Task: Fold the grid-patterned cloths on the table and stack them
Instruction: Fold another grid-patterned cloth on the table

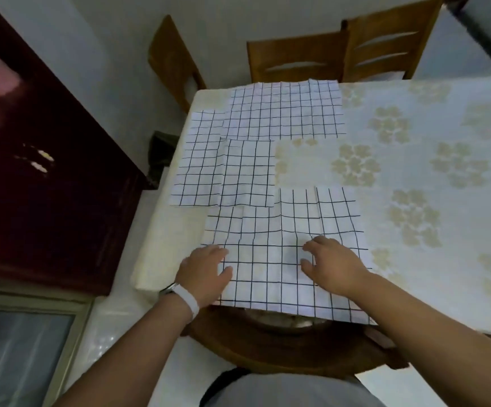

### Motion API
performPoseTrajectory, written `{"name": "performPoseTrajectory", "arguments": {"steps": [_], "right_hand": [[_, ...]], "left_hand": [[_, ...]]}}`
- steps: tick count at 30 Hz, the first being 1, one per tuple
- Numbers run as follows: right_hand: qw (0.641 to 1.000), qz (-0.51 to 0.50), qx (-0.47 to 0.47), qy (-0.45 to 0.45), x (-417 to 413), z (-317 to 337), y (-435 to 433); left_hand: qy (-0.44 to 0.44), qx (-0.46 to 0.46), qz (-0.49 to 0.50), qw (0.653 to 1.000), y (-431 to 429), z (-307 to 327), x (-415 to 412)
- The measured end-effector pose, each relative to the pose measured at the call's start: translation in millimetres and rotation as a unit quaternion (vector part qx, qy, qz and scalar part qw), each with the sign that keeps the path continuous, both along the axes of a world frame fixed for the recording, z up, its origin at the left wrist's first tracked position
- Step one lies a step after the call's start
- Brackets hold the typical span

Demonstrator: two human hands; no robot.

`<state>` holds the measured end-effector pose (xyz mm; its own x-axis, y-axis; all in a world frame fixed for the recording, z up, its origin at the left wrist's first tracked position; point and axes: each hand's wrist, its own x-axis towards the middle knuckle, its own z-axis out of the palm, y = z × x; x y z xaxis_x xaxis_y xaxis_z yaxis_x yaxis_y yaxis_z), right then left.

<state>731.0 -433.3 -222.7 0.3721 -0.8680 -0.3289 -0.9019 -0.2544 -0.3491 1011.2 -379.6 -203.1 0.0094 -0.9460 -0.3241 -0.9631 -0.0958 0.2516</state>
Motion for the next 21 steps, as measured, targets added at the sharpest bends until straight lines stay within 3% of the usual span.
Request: {"name": "performPoseTrajectory", "arguments": {"steps": [7, 14, 21], "right_hand": [[0.997, -0.054, 0.048, 0.003, -14.0, -17.2, -25.0], [0.99, -0.125, 0.069, 0.015, -22.4, -35.5, -18.3], [0.988, -0.129, 0.072, 0.043, -26.2, -55.1, -10.5]], "left_hand": [[-0.012, 0.047, -0.053, 0.997, -35.1, -18.8, -12.5], [0.009, 0.072, -0.184, 0.98, -73.1, -48.4, -45.0], [-0.016, 0.086, -0.285, 0.954, -91.2, -82.2, -69.7]]}}
